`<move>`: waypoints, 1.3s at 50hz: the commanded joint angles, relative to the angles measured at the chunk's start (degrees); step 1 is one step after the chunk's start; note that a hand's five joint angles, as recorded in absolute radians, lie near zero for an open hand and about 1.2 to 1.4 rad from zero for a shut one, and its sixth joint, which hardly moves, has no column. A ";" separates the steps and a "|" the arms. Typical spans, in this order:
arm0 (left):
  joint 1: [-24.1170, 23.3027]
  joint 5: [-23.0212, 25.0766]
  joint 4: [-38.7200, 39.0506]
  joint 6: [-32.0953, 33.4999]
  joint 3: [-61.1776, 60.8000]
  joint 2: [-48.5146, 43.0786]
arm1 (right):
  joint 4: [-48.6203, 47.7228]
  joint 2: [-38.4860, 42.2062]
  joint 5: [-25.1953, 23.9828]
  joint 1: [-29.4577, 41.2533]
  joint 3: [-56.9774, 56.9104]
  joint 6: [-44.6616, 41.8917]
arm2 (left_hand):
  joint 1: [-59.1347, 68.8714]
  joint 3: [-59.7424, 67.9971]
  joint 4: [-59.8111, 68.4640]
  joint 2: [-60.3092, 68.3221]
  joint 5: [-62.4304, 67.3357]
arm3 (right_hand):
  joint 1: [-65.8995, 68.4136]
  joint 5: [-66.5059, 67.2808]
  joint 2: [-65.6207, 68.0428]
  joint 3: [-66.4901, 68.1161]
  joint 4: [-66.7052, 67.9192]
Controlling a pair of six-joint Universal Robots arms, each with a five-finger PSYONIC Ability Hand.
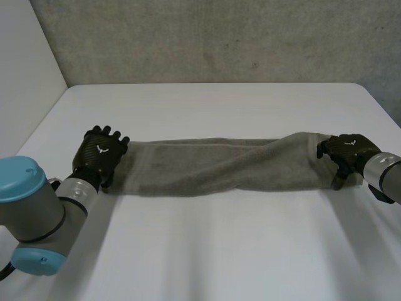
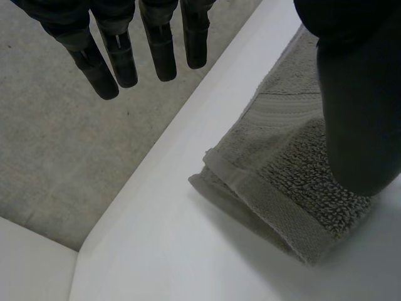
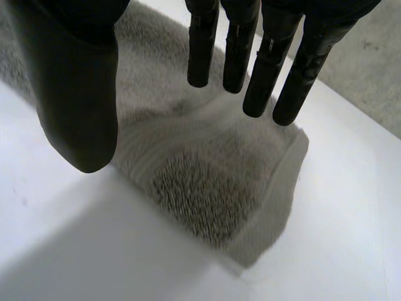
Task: Fold the towel.
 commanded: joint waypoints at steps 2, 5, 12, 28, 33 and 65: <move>0.02 -0.18 -0.04 0.02 2.46 -3.07 | -3.36 5.21 0.62 -1.86 -0.97 -2.99 | 2.87 2.78 2.84 2.71 -7.59 | 13.66 12.64 13.43 13.15 13.10; -0.07 -0.18 -0.12 0.02 2.73 -3.60 | -3.63 5.39 0.62 -2.13 -1.15 -3.43 | 2.87 2.78 2.84 2.71 -7.59 | 17.57 16.55 17.35 17.06 17.01; -0.25 -0.44 -0.03 0.02 3.08 -4.57 | -4.59 5.83 1.05 -4.23 -0.98 -3.69 | 8.23 8.14 8.20 8.07 -2.23 | 51.27 50.25 51.05 50.76 50.71; -1.66 -0.88 -0.12 -0.51 0.89 -0.27 | -5.13 2.40 3.34 -14.51 -3.51 -6.58 | 7.09 6.99 7.06 6.93 -3.37 | 51.32 50.30 51.10 50.81 50.76; -1.65 -0.88 -0.12 -0.60 0.09 1.40 | -4.69 1.87 3.34 -15.67 -8.26 -12.20 | 5.07 4.97 5.04 4.91 -5.39 | 51.32 50.30 51.10 50.81 50.76; -4.73 -3.52 0.14 -0.42 2.03 4.13 | -6.97 14.44 3.78 41.55 -20.13 -6.77 | 0.35 0.25 0.32 0.19 -10.11 | 20.09 19.07 19.87 19.58 19.53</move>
